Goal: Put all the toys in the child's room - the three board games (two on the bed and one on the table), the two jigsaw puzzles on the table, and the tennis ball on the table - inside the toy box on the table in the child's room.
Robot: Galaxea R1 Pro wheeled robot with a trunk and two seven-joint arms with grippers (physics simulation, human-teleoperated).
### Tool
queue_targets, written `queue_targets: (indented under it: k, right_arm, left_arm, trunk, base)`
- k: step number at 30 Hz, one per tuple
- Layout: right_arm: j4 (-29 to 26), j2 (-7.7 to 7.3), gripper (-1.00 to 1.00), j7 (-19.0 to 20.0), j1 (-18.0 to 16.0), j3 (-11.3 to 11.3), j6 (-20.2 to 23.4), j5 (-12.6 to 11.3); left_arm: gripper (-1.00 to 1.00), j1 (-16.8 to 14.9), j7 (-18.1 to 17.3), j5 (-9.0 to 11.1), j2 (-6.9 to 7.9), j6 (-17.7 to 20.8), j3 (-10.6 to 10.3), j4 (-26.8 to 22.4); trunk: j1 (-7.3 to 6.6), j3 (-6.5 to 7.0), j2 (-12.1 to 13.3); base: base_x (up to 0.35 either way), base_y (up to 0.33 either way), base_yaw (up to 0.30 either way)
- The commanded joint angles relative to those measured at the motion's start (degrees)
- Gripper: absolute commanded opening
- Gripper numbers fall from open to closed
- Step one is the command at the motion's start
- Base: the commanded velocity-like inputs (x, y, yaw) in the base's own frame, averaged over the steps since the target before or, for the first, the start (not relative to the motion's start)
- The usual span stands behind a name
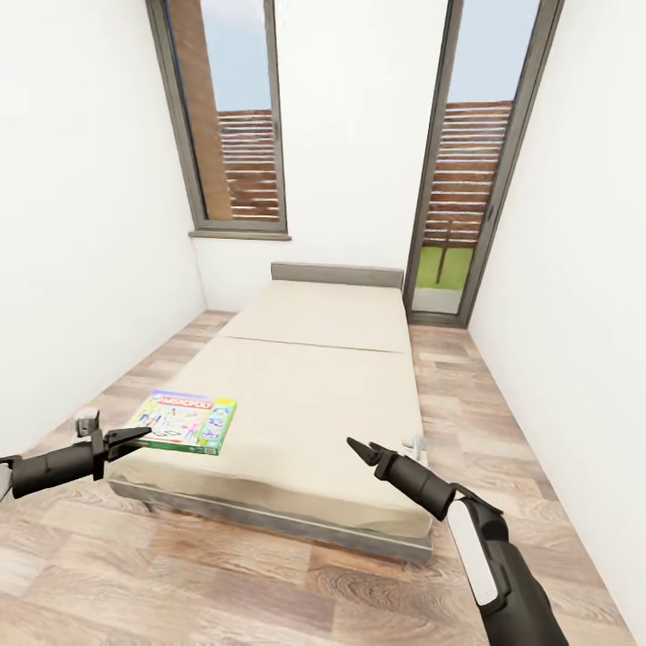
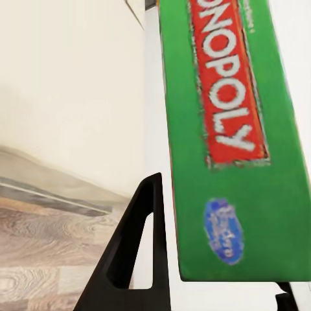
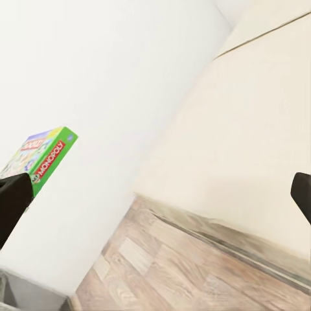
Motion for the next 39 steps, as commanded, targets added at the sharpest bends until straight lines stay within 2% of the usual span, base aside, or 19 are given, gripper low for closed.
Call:
queue_targets:
  k: [1,7,10,20,27,39]
  right_arm:
    - [-0.03,0.08,1.0,-0.43,-0.03,-0.18,0.61,-0.35]
    - [-0.02,0.29,1.0,-6.82,0.04,-0.1,2.03,-0.67]
    - [-0.03,0.4,1.0,-8.49,0.08,-0.06,3.6,-0.63]
    - [-0.03,0.34,1.0,-9.54,0.15,0.01,3.65,-0.4]
    - [-0.12,0.27,1.0,-10.05,0.13,2.3,3.18,-0.38]
    - [-0.38,0.27,1.0,-9.98,0.15,2.58,3.09,-0.46]
  left_arm:
    - [-1.0,-0.06,-0.17,-0.02,-0.01,0.26,0.03,0.03]
    - [-1.0,-0.06,-0.17,-0.17,0.16,0.26,0.1,0.08]
    - [-1.0,-0.06,-0.17,-0.17,0.72,0.26,0.11,0.11]
    - [-1.0,-0.06,-0.09,-0.24,0.77,0.17,0.04,0.11]
    - [-1.0,-0.06,-0.09,-0.37,0.77,0.17,0.11,0.11]
    - [-1.0,-0.06,-0.09,-0.54,0.86,0.17,0.12,0.11]
  trunk:
    - [-0.23,0.13,0.39]
    - [-1.55,1.21,2.79]
    - [-2.21,1.75,4.0]
    - [-4.4,3.54,8.01]
    - [-5.94,4.8,10.82]
    - [-8.58,6.95,15.63]
  base:
    - [0.0,0.0,0.292]
    - [0.0,0.0,0.293]
    - [0.0,0.0,0.293]
    - [0.0,0.0,0.292]
    - [0.0,0.0,0.292]
    - [0.0,0.0,0.292]
